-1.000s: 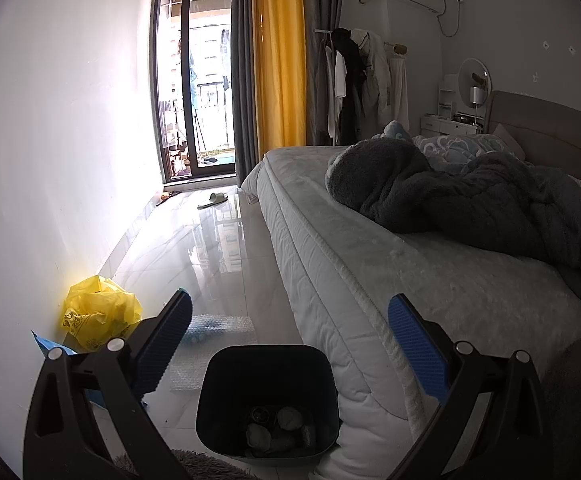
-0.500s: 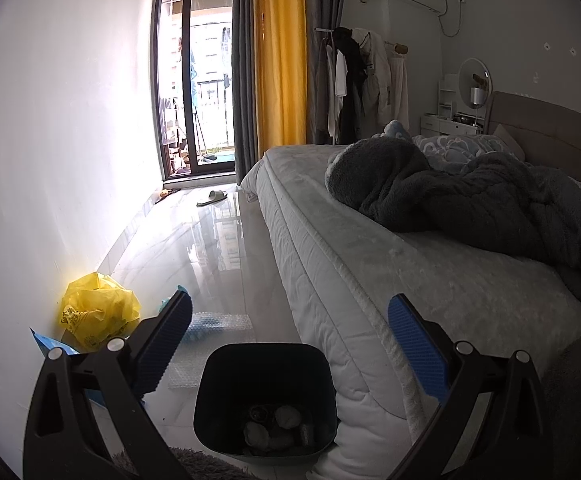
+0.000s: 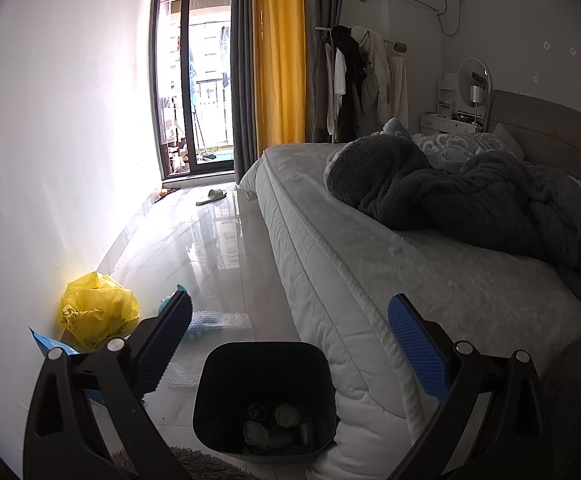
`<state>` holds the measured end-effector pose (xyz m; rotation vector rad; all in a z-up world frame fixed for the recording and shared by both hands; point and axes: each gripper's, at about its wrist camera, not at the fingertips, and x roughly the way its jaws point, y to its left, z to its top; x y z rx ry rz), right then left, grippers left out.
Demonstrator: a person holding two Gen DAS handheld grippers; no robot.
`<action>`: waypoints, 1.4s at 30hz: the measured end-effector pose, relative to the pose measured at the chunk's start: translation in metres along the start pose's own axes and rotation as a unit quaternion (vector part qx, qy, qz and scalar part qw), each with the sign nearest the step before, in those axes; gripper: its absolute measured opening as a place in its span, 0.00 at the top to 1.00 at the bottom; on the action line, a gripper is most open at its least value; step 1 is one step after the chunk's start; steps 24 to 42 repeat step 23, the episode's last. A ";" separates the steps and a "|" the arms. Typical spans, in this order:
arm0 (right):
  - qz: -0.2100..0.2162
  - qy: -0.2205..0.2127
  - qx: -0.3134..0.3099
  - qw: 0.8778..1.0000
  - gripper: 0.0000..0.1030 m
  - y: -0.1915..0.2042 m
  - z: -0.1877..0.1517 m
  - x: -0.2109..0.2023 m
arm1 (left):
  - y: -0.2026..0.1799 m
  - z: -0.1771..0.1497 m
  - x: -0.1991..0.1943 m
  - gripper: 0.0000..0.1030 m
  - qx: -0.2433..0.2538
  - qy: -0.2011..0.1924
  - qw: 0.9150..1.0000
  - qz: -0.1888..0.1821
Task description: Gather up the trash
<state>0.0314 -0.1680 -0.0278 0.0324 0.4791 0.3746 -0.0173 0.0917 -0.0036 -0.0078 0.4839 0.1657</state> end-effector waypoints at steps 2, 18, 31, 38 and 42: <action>0.000 0.000 0.000 1.000 0.03 0.000 0.000 0.000 | 0.000 -0.001 0.001 0.03 0.000 0.001 1.000 0.000; 0.000 0.001 -0.001 1.000 0.03 0.000 0.001 0.000 | -0.002 -0.007 0.003 0.03 0.003 0.004 1.000 0.001; 0.000 0.001 0.000 1.000 0.03 0.000 0.001 0.000 | -0.001 -0.008 0.002 0.03 0.005 0.005 1.000 0.005; 0.000 0.001 0.000 1.000 0.03 0.000 0.001 0.000 | -0.001 -0.008 0.002 0.03 0.005 0.005 1.000 0.005; 0.000 0.001 0.000 1.000 0.03 0.000 0.001 0.000 | -0.001 -0.008 0.002 0.03 0.005 0.005 1.000 0.005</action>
